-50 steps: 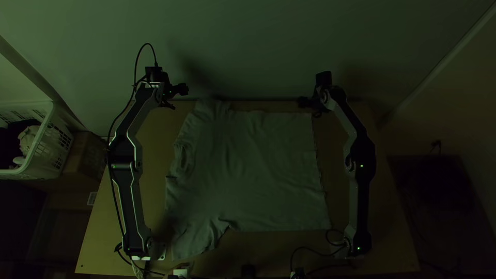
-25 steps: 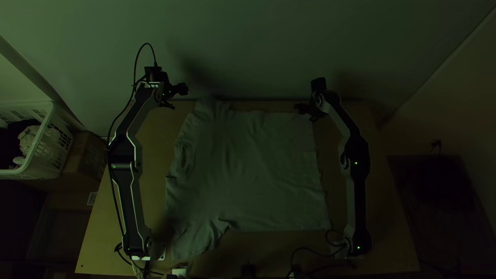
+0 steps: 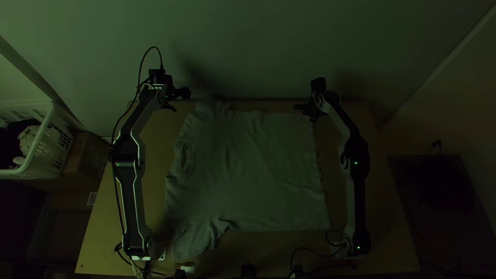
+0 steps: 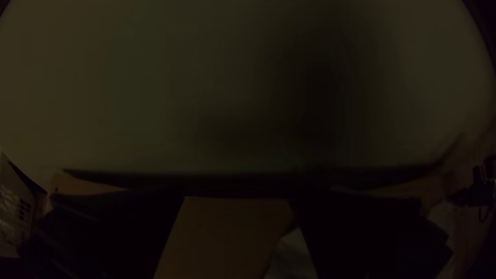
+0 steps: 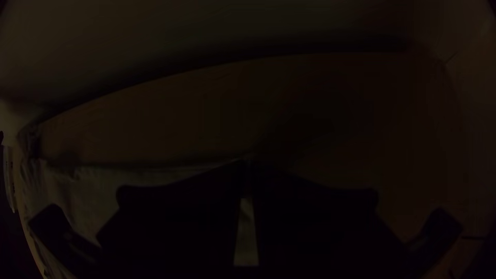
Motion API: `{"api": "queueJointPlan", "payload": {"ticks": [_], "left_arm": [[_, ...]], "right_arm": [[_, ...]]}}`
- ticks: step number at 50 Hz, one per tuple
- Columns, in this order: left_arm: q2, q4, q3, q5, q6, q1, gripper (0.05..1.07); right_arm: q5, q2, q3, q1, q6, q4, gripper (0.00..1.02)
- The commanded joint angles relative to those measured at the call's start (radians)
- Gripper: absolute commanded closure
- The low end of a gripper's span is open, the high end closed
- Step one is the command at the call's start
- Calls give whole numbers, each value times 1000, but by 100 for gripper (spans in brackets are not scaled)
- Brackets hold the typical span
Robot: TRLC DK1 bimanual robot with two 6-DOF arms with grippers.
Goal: Fold the t-shirt
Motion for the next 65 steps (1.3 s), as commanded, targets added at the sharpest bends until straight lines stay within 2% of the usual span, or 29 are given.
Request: {"api": "queueJointPlan", "payload": {"ticks": [1, 3, 5, 20, 24, 42, 62, 65], "left_arm": [[35, -23, 22, 19, 46, -18, 13], [38, -31, 22, 29, 49, -19, 19], [41, -35, 22, 37, 52, -21, 21], [28, -133, 22, 141, 74, -36, 21], [32, -164, 21, 141, 113, -46, 21], [84, -170, 21, 114, 162, -65, 21], [135, -153, 22, 89, 169, -84, 21], [138, -159, 22, 89, 169, -85, 29]], "right_arm": [[8, 22, 15, -2, -12, -25, 100], [7, 19, 14, -1, -14, -29, 100], [7, 16, 14, -1, -17, -35, 100], [8, 10, 9, 8, -26, -65, 100], [8, 10, 6, 11, -26, -71, 100], [17, -2, -11, 11, -31, -112, 100], [19, -30, -25, 13, -32, -114, 100], [19, -35, -25, 13, -34, -114, 100]]}}
